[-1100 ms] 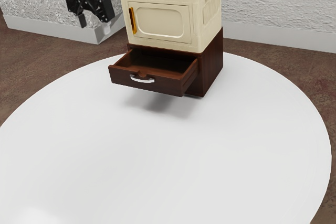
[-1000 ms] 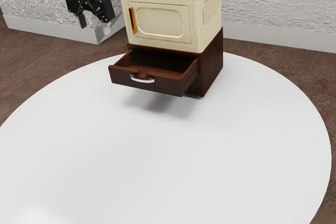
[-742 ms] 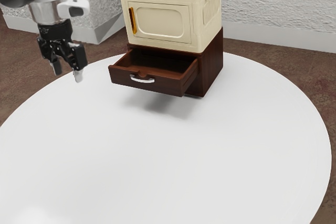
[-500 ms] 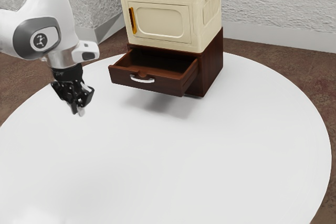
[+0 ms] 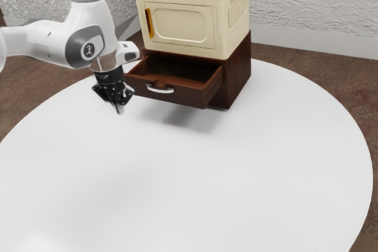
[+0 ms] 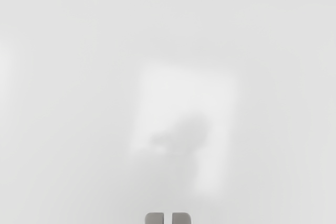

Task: Push the drawer handle with one arm to close the drawer

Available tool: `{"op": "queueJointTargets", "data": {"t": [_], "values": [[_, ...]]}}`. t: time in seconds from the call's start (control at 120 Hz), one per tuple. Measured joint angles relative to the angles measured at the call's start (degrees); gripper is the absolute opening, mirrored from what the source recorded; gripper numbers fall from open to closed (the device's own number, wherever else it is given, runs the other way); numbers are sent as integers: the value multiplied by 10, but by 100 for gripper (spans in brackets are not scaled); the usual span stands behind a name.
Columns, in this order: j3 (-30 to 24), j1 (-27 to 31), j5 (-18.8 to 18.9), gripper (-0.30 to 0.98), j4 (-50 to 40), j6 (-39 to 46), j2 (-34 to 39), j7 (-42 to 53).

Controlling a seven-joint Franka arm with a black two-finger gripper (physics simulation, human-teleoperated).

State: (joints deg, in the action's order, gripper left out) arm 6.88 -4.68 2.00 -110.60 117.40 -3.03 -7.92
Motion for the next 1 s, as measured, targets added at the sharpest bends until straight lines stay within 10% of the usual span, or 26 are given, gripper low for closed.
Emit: {"op": "queueJointTargets", "data": {"t": [1.0], "values": [[-12, 28, -62, -10, 259, 12, -251, 131]]}}
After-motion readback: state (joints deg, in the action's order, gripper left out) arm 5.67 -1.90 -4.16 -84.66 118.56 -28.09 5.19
